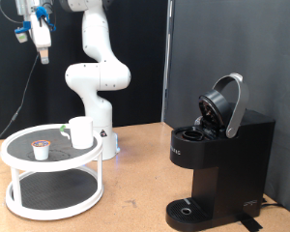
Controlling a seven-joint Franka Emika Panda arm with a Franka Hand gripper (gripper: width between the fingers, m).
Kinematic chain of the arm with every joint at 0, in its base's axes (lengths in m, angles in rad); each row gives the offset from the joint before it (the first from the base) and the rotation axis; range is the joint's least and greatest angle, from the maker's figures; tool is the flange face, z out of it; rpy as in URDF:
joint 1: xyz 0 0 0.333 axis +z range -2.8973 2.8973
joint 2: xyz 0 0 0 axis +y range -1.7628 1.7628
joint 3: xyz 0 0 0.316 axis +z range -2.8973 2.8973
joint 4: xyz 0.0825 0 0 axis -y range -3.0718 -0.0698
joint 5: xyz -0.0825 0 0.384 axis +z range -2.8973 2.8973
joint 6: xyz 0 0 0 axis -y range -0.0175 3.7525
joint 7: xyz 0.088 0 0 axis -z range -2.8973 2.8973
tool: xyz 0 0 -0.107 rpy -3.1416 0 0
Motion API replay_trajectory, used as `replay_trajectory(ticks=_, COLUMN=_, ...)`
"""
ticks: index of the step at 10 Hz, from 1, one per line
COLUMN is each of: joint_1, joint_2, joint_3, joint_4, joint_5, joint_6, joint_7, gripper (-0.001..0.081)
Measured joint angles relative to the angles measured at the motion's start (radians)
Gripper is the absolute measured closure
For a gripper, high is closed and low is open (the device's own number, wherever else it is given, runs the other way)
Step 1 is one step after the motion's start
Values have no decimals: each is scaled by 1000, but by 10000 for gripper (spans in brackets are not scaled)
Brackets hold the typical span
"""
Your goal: Make a cup of coffee with the keurig machine
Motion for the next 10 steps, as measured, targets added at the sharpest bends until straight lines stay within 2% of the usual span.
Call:
replay_trajectory(ticks=4, joint_1=-8, joint_2=55, joint_3=-24, joint_4=-84, joint_5=-4, joint_6=158, joint_7=13, gripper=72)
replay_trajectory(ticks=10, joint_1=-13, joint_2=150, joint_3=-26, joint_4=-216, joint_5=-25, joint_6=389, joint_7=29, gripper=72)
